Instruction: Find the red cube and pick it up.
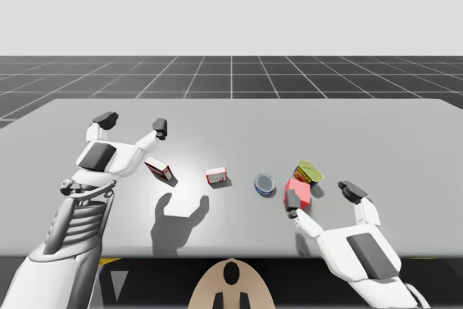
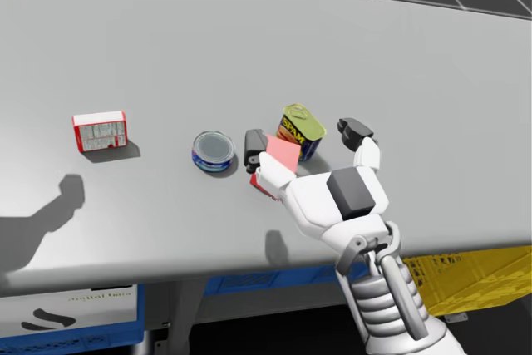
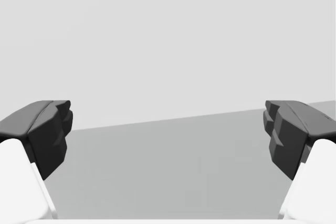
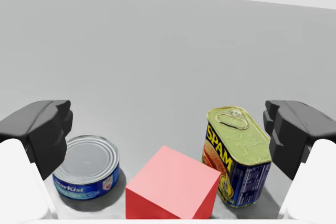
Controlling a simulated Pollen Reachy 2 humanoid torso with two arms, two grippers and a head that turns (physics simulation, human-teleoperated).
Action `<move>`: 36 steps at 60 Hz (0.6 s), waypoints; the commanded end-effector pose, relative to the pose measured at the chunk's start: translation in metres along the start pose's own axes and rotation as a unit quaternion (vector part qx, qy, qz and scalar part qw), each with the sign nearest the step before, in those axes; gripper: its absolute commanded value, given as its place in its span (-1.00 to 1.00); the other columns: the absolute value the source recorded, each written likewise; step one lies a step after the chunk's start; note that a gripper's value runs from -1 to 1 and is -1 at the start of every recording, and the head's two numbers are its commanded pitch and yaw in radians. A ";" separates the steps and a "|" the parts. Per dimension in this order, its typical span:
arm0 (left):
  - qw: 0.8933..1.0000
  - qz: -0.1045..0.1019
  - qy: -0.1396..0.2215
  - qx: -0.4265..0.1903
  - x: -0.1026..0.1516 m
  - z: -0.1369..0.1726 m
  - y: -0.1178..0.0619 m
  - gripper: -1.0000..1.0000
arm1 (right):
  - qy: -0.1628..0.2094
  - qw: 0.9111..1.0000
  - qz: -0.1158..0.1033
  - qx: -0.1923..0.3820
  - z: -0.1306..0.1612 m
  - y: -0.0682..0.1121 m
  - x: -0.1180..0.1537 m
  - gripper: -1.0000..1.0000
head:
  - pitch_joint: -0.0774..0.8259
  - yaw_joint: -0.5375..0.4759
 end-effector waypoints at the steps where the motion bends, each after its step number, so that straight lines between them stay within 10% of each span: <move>1: 1.000 -0.003 0.002 0.000 -0.001 0.000 -0.001 -1.00 | 0.038 0.996 -0.071 -0.024 0.002 0.020 -0.032 -1.00 | 0.81 -0.55; 36: 1.000 -0.007 0.008 -0.001 -0.004 -0.001 -0.005 -1.00 | 0.106 0.988 -0.088 -0.064 -0.037 0.030 -0.078 -1.00 | 0.83 -0.51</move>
